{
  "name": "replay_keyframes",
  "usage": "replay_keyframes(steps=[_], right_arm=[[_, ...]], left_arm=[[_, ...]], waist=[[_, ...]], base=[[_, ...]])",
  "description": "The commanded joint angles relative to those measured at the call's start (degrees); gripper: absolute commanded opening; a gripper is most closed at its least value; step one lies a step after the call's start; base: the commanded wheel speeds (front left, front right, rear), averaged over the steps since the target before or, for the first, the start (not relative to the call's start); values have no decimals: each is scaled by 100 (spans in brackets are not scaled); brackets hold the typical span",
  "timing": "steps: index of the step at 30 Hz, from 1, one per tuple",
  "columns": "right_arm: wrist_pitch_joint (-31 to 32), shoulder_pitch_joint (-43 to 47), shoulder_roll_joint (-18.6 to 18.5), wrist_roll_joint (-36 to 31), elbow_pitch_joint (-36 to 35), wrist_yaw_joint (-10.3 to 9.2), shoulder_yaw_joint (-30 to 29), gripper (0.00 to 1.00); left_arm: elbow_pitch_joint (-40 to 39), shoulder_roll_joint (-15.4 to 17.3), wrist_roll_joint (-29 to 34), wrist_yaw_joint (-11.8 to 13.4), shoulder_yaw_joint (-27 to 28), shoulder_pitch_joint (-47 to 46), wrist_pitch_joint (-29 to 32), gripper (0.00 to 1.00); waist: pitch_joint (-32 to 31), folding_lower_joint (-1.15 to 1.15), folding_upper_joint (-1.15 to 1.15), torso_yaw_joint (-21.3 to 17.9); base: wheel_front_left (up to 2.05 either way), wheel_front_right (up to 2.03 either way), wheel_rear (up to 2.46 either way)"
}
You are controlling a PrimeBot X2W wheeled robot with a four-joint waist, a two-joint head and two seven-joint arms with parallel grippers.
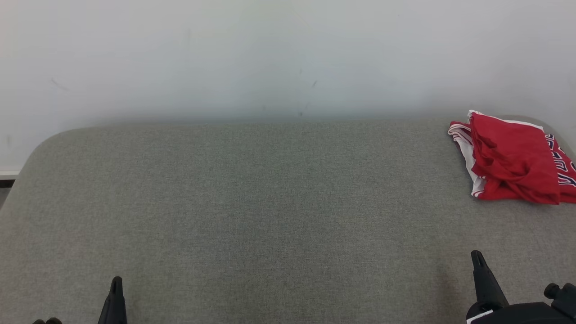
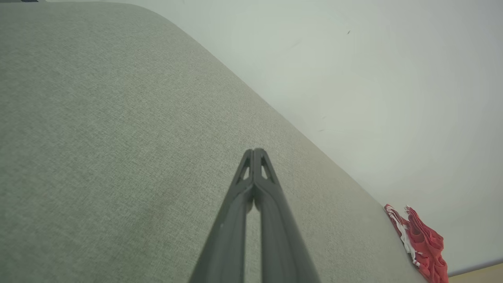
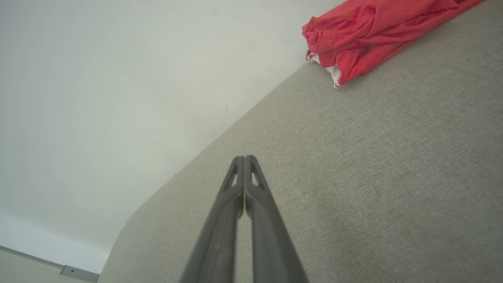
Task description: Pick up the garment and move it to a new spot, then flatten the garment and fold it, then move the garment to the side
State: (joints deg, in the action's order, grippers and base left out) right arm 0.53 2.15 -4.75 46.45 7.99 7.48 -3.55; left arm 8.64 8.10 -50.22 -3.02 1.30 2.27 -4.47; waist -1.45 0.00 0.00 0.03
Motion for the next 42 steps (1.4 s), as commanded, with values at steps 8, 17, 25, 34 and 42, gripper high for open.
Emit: replay_keyframes(steps=[8, 17, 25, 34, 42], right_arm=[[93, -243, 25, 741, 36, 1, -70, 0], [164, -327, 47, 1268, 113, 1, -103, 0], [234, -407, 68, 1766, 186, 2, -135, 0], [299, -492, 91, 2267, 260, 2, -167, 0], [352, -564, 111, 2692, 322, 2, -192, 0]], left_arm=[[37, -65, -684, -83, 113, -238, 165, 0], [107, -126, -1174, -136, 173, -332, 299, 0], [171, -186, -1632, -184, 227, -417, 416, 0], [238, -249, -2084, -234, 285, -501, 547, 0], [296, -302, -2470, -271, 332, -569, 653, 0]], waist=[[17, 0, 0, 0], [32, 0, 0, 0], [46, 0, 0, -1], [63, 0, 0, -1], [78, 0, 0, -1]], base=[[0, 0, 0], [0, 0, 0], [0, 0, 0], [0, 0, 0], [0, 0, 0]])
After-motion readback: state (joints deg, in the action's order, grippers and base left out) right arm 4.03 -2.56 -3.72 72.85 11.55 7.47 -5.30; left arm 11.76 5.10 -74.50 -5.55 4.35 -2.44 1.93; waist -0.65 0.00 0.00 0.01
